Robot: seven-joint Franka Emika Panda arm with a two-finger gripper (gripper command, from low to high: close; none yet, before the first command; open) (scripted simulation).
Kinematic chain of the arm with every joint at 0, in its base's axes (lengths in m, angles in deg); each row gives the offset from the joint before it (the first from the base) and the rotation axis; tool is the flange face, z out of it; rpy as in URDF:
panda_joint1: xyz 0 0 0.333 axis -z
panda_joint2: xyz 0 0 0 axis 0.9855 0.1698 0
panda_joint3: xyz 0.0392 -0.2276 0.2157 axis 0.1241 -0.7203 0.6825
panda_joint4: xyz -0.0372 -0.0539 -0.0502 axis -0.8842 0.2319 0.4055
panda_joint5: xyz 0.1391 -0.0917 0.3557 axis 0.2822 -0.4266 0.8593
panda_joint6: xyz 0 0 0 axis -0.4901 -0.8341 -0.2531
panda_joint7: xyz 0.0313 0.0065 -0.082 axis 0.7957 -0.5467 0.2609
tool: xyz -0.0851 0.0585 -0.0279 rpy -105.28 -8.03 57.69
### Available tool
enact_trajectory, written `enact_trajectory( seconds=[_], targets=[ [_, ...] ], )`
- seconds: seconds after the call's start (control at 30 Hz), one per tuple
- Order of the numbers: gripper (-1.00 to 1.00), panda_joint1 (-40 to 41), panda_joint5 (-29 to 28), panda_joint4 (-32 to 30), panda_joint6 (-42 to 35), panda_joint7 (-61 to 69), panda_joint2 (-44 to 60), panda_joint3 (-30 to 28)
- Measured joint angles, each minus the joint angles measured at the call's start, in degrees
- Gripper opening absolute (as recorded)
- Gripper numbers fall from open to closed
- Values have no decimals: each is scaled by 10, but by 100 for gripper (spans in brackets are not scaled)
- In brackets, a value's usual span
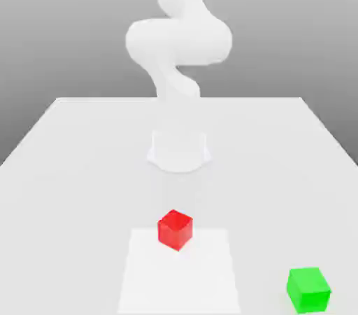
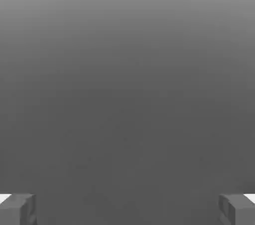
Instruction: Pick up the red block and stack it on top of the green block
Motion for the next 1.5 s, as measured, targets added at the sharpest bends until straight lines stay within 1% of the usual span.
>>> enact_trajectory(
  seconds=[0.37, 0.53, 0.6, 0.67, 0.77, 0.8, 1.03, 1.13, 1.23, 1.3, 1.37, 1.5],
  targets=[
    [0, 53, 13, -196, 149, -163, 189, 52],
    [0, 72, 22, -293, 233, -247, 298, 69],
    [0, 78, 11, -313, 291, -282, 375, 70],
    [0, 80, -13, -314, 336, -308, 431, 63],
    [0, 57, -51, -308, 392, -337, 498, 30],
    [-100, 46, -58, -305, 409, -342, 517, 17],
    [-100, 42, -61, -305, 413, -345, 522, 13],
    [-100, 52, -31, -312, 371, -324, 473, 31],
    [-100, 45, -2, -320, 320, -303, 413, 33],
    [-100, 39, 8, -324, 287, -297, 376, 31],
    [-100, 25, 9, -297, 262, -304, 380, 43],
    [-100, -27, -2, -218, 220, -335, 420, 66]
  ],
)
